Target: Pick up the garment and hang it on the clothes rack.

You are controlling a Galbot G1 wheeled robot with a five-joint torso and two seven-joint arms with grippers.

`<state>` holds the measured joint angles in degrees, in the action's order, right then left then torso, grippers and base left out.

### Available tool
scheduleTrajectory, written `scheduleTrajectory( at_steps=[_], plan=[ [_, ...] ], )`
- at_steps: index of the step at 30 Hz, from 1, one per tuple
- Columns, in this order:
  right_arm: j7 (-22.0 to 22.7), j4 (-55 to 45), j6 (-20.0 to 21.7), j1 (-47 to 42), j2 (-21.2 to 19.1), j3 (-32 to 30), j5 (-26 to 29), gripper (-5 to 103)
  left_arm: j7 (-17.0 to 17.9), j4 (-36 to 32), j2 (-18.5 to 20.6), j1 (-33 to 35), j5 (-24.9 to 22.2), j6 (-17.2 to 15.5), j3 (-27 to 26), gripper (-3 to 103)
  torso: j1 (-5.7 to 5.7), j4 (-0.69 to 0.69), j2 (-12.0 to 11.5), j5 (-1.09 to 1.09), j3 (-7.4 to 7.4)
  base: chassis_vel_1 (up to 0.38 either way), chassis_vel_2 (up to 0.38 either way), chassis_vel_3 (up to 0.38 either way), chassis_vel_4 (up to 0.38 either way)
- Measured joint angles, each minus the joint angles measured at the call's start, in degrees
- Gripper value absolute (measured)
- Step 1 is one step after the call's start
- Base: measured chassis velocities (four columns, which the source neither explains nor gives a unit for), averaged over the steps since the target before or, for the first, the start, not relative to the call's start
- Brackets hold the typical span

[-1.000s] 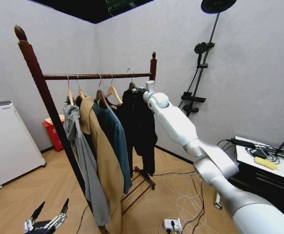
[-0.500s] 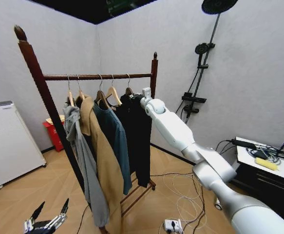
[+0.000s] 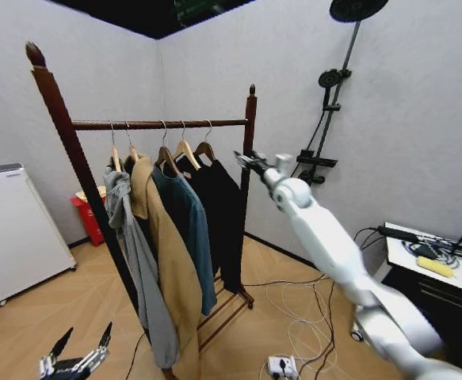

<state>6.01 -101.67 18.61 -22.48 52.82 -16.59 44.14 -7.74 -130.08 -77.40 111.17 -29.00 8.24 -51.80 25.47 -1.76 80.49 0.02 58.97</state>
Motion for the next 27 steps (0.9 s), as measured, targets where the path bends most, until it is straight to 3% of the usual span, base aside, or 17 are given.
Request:
scheduleTrajectory(
  at_steps=[1, 3, 4, 6, 8, 10, 11, 12, 13, 15, 16, 21, 27],
  plan=[
    [1.9, -5.4, 0.1, -8.1, -1.7, -4.5, -0.2, 86, 0.0, 0.0, 0.0, 0.0, 0.0, 0.0, 0.0, 100, 0.0, 0.01, 0.0, 0.05, 0.01, 0.0, 0.0, 0.0, 0.0],
    [3.3, -13.0, 0.1, -21.2, -2.3, -12.6, -3.0, 97, 0.0, 0.0, 0.0, 0.0, 0.0, 0.0, 0.0, 100, 0.0, 0.02, 0.0, -0.06, 0.0, 0.0, 0.0, 0.0, 0.0],
    [3.3, -13.0, 0.1, -21.2, -2.3, -12.6, -3.0, 97, 0.0, 0.0, 0.0, 0.0, 0.0, 0.0, 0.0, 100, 0.0, 0.02, 0.0, -0.06, 0.0, 0.0, 0.0, 0.0, 0.0],
    [3.2, -20.1, -1.0, -37.3, 0.1, -22.4, -7.8, 99, 0.0, 0.0, 0.0, 0.0, 0.0, 0.0, 0.0, 100, 0.0, 0.02, 0.0, 0.01, 0.01, 0.0, 0.0, 0.0, 0.0],
    [-1.3, -24.0, -1.7, -49.6, 3.8, -30.1, -11.7, 100, 0.0, 0.0, 0.0, 0.0, 0.0, 0.0, 0.0, 100, -0.01, 0.01, 0.0, -0.02, -0.01, 0.0, 0.0, 0.0, 0.0],
    [-2.8, -25.2, -1.8, -54.1, 5.7, -32.4, -13.0, 100, 0.0, 0.0, 0.0, 0.0, 0.0, 0.0, 0.0, 100, -0.01, 0.0, 0.0, -0.04, -0.01, 0.0, 0.0, 0.0, 0.0],
    [-4.4, -26.7, -2.3, -59.6, 9.7, -34.9, -14.8, 100, 0.0, 0.0, 0.0, 0.0, 0.0, 0.0, 0.0, 100, -0.01, 0.0, 0.0, -0.02, -0.01, 0.0, 0.0, 0.0, 0.0],
    [-4.4, -26.7, -2.3, -59.6, 9.7, -34.9, -14.8, 100, 0.0, 0.0, 0.0, 0.0, 0.0, 0.0, 0.0, 100, -0.01, 0.0, 0.0, -0.02, -0.01, 0.0, 0.0, 0.0, 0.0],
    [-5.9, -28.1, -3.3, -65.0, 14.9, -36.7, -15.9, 100, 0.0, 0.0, 0.0, 0.0, 0.0, 0.0, 0.0, 100, -0.01, -0.01, 0.0, 0.02, 0.0, 0.0, 0.0, 0.0, 0.0],
    [-8.6, -29.9, -6.0, -72.1, 21.3, -38.9, -16.7, 100, 0.0, 0.0, 0.0, 0.0, 0.0, 0.0, 0.0, 100, -0.02, 0.0, 0.0, -0.04, 0.0, 0.0, 0.0, 0.0, 0.0],
    [-8.6, -29.9, -6.0, -72.1, 21.3, -38.9, -16.7, 100, 0.0, 0.0, 0.0, 0.0, 0.0, 0.0, 0.0, 100, -0.02, 0.0, 0.0, -0.04, 0.0, 0.0, 0.0, 0.0, 0.0],
    [-10.8, -31.5, -10.4, -78.1, 29.0, -39.0, -18.0, 100, 0.0, 0.0, 0.0, 0.0, 0.0, 0.0, 0.0, 100, 0.0, 0.02, 0.0, -0.03, 0.01, 0.0, 0.0, 0.0, 0.0],
    [-11.0, -33.1, -13.2, -80.1, 32.4, -35.0, -21.2, 100, 0.0, 0.0, 0.0, 0.0, 0.0, 0.0, 0.0, 100, 0.01, 0.02, 0.0, -0.03, 0.01, 0.0, 0.0, 0.0, 0.0]
  ],
)
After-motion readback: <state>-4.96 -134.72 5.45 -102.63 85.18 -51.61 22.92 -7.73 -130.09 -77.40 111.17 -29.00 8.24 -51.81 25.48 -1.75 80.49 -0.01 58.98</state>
